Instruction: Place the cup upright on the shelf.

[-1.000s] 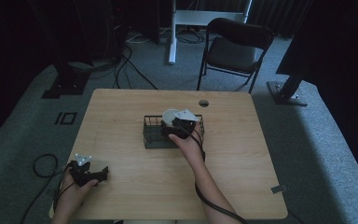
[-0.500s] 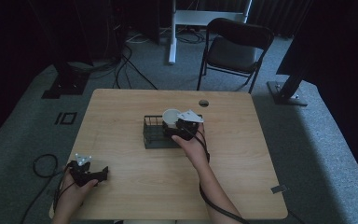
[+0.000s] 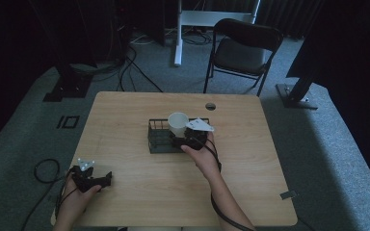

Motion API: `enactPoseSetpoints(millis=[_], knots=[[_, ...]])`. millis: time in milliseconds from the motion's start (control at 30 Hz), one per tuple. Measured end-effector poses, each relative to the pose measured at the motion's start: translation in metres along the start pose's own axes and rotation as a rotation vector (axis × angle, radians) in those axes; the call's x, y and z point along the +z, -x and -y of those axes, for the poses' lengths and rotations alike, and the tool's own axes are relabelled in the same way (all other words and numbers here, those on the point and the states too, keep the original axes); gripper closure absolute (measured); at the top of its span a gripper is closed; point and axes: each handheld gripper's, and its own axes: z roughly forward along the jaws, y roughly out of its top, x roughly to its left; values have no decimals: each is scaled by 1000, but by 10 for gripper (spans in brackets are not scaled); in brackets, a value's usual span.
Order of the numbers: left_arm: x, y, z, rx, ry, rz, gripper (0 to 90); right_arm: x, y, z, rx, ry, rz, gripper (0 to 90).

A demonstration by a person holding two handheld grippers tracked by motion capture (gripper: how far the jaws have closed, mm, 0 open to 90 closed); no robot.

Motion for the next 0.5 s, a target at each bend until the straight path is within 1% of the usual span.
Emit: enactPoseSetpoints(millis=[133,200,233,400,500], knots=[[0,0,0,2,-1,-1,4,-4,1,3,-4,-2,-10,114],[0,0,0,1,0,-1,4,-9,2,6,-17,-4,-18,114],[0,0,0,1,-1,-1,4,-11,3,7,-23,-4,-18,114],[0,0,0,1,0,-1,3,-19,7,10,-18,5,-20,114],[0,0,0,0,0,-1,4,-25,9,12,-31,12,-18,114]])
